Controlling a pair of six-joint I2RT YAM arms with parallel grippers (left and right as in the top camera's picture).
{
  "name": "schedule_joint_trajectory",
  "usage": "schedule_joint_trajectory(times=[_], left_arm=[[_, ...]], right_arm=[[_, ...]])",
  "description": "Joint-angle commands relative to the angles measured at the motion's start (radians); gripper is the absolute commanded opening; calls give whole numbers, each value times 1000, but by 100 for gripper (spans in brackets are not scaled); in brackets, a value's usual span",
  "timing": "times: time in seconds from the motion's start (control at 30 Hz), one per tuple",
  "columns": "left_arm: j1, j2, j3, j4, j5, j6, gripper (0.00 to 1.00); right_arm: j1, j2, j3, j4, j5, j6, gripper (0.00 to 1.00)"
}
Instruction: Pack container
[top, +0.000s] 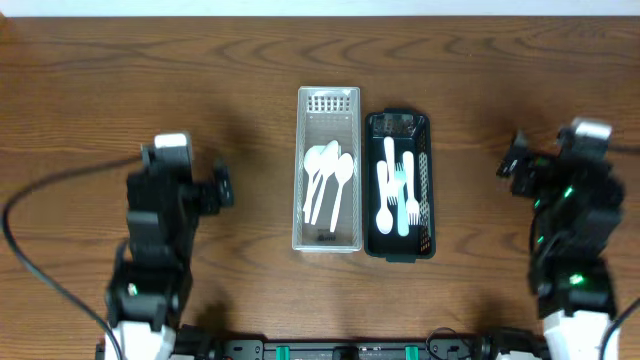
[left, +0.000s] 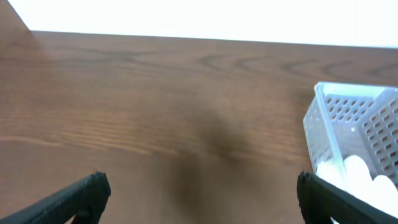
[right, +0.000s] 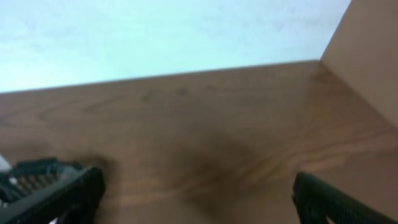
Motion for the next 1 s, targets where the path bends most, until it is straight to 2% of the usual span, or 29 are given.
schedule_joint_trajectory(times=[0.0,0.1,0.17,0.6,0.97], left_arm=[[-2,-115,-138,83,-13,14,98],[-2,-180,-225,142,-13,14,98],[-2,-203,-249,150,-13,14,98],[-2,-211,-257,147,-12,13,98],[-2,-211,-257,114,-12,13,98]], right_arm=[[11,-33,-159,164,29,18,99],[11,-2,-282,394,47,18,99],[12,28,-315,464,46,18,99],[14,46,-315,454,47,18,99],[14,47,-315,231,47,18,99]])
